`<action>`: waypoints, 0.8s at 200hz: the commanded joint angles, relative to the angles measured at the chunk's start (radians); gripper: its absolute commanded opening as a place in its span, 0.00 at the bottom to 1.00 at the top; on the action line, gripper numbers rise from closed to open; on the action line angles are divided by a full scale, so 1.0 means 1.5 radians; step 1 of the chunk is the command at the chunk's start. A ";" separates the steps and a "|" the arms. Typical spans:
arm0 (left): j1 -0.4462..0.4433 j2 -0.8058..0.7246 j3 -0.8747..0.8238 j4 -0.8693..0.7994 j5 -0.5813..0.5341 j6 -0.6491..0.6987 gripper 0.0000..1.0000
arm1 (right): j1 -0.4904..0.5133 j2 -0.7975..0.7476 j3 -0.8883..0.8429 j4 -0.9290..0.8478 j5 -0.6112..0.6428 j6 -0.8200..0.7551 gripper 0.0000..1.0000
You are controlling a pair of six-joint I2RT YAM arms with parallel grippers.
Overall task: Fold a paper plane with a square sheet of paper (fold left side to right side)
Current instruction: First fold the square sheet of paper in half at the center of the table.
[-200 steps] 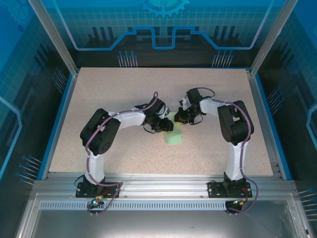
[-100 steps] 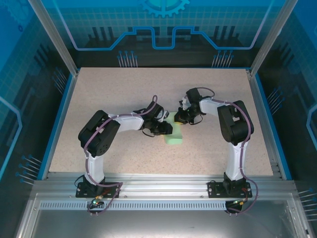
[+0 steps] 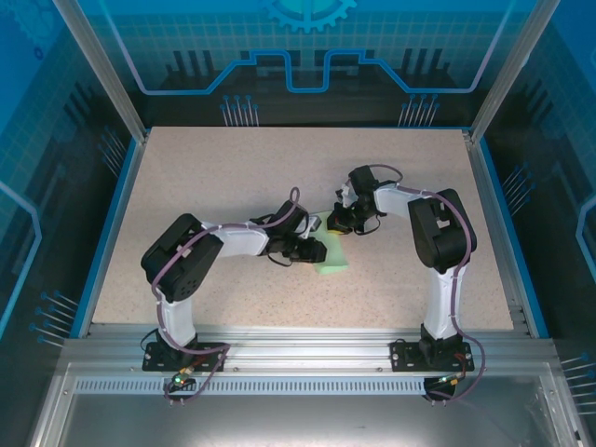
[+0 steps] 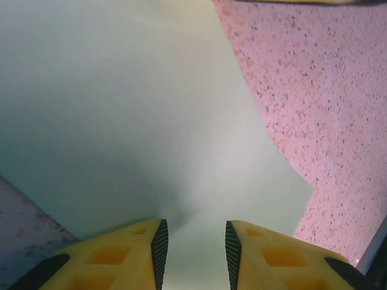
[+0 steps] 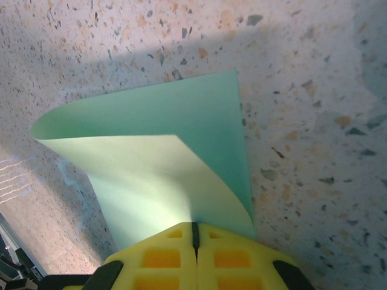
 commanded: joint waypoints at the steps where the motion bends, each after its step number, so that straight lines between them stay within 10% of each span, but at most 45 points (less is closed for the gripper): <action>1: -0.023 -0.016 -0.021 -0.055 0.016 0.023 0.35 | 0.007 0.045 -0.021 -0.061 0.084 0.006 0.05; 160: -0.102 -0.027 -0.058 -0.035 0.006 0.012 0.36 | 0.007 0.048 -0.023 -0.058 0.079 0.010 0.05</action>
